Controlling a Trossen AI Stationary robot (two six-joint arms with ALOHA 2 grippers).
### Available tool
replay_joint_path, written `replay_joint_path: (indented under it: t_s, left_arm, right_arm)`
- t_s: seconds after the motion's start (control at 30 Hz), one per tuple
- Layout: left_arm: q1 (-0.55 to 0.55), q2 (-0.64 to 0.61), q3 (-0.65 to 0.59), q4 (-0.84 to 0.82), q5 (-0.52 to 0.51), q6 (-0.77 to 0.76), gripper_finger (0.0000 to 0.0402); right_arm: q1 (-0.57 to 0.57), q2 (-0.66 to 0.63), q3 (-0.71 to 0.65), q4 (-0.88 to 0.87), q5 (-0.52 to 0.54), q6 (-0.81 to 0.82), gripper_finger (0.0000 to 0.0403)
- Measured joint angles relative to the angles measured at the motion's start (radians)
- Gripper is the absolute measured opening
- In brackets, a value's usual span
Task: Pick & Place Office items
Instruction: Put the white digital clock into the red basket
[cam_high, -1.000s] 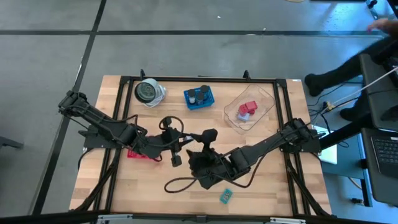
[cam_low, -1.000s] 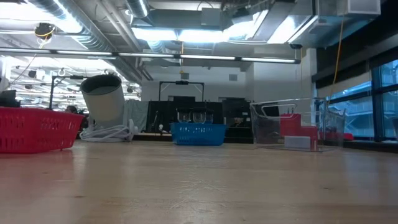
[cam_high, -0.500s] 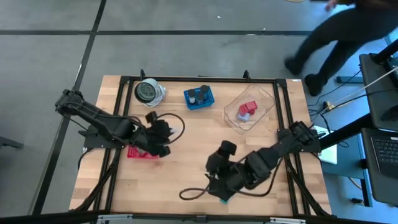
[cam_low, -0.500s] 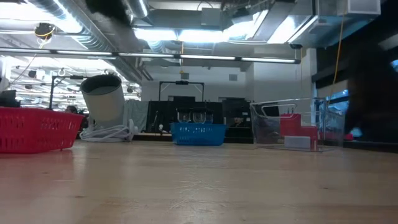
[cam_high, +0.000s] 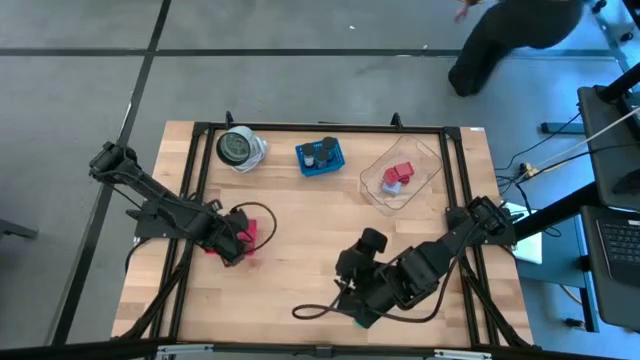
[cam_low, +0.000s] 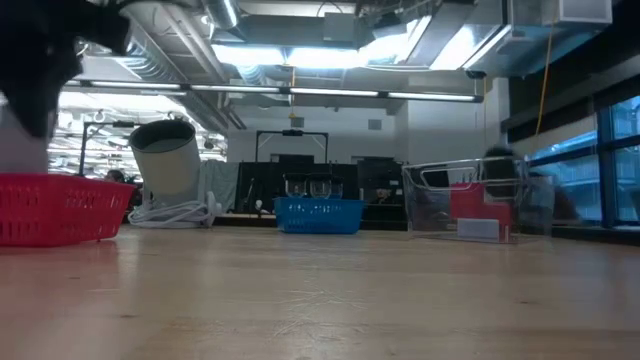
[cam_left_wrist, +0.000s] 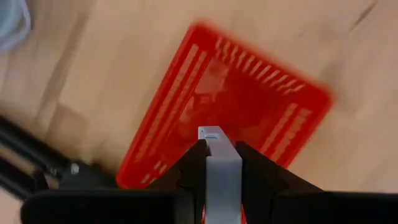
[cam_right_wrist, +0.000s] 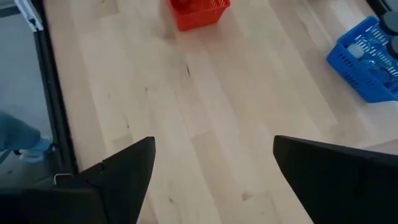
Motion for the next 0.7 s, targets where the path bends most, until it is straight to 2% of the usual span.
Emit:
replay_joint_path:
  t_s: [0.27,0.53,0.7]
  left_arm:
    - [-0.047,0.000,-0.097,0.006,0.035,-0.090,0.0065]
    - [-0.047,0.000,-0.178,0.113,0.038,-0.073,0.0065]
    - [-0.047,0.000,-0.194,0.112,0.039,-0.072,0.0065]
  right_arm:
    - [-0.001,0.000,0.000,0.002,0.003,0.003,0.0329]
    - [-0.001,0.000,0.000,0.016,0.003,0.003,0.0329]
    - [-0.001,0.000,0.000,0.016,0.003,0.002,0.0329]
